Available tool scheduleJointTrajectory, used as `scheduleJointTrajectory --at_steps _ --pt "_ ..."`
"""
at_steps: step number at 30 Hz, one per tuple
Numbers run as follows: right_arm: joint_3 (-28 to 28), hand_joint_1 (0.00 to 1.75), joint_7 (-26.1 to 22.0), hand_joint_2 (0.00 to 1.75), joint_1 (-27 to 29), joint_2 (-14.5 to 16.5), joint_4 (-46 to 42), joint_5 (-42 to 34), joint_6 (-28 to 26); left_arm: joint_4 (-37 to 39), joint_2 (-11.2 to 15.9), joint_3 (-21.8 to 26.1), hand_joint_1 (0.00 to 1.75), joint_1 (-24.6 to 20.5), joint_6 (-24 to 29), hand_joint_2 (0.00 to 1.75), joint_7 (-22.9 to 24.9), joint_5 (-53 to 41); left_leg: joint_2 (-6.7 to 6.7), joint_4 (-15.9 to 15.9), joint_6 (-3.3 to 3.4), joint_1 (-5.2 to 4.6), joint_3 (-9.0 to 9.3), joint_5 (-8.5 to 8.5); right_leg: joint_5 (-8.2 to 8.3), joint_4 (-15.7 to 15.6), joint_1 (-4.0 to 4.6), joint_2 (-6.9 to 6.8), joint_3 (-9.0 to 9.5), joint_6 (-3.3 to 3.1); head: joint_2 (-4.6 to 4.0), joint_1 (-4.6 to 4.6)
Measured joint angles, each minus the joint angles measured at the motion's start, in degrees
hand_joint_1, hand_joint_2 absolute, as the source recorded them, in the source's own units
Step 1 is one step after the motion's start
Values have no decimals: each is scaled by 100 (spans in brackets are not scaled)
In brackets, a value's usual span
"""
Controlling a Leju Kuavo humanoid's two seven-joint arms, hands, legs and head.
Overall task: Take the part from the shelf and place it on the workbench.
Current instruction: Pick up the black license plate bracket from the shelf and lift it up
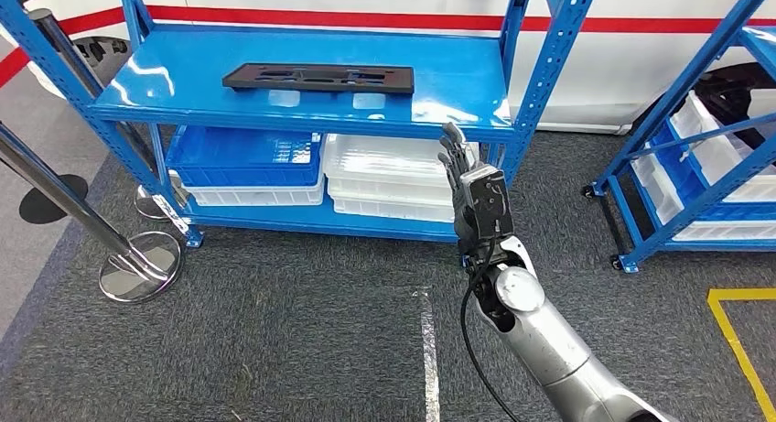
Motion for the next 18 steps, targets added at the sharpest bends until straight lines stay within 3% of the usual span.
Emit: scheduleJointTrajectory --at_steps 2,5,7,8,10,12,13,16,18 --pt "4 0 -13 0 -20 -8 -4 -44 1 2 2 -1 0 4 23 0 -38 21 -19 -104 43 26 179 -12 -93 288 -5 16 -106 33 -1 7" --pt "9 0 -20 0 -7 -20 -3 -267 64 2 2 -2 0 -1 26 0 -68 32 -32 -128 87 33 315 -103 -436 1208 -4 55 -732 82 -2 13" --pt "10 0 -25 0 28 -21 5 -535 163 2 -1 -2 0 15 1 0 -77 24 -50 -121 79 38 422 -203 -456 1448 -11 59 -1045 110 -2 12" --pt "10 0 -29 0 38 -21 12 -628 202 2 -4 -2 0 23 -13 0 -78 21 -61 -116 65 45 500 -267 -326 1297 -20 58 -1064 123 -2 13" --pt "10 0 -38 0 43 -22 31 -738 251 2 -18 -2 0 30 -39 0 -81 20 -79 -97 15 67 682 -426 182 592 -43 55 -902 144 -2 14" --pt "15 0 -45 0 47 -24 75 -818 281 8 -27 -4 0 24 -69 0 -79 20 -87 -64 -58 80 789 -567 513 127 -26 53 -789 107 -3 -5" --pt "18 0 -50 0 56 -25 95 -845 293 11 -27 -5 0 20 -90 0 -77 20 -87 -60 -96 81 798 -621 565 54 -8 57 -782 58 -2 -11" --pt "25 0 -71 0 60 -28 124 -903 333 14 -30 -7 0 13 -159 0 -78 16 -77 26 -184 80 796 -637 485 27 6 74 -718 -102 1 -5" --pt "26 0 -81 0 40 -29 134 -944 377 13 -37 -9 0 -1 -180 0 -84 17 -58 515 -240 90 541 -525 409 -25 -21 72 -573 -157 0 -16"
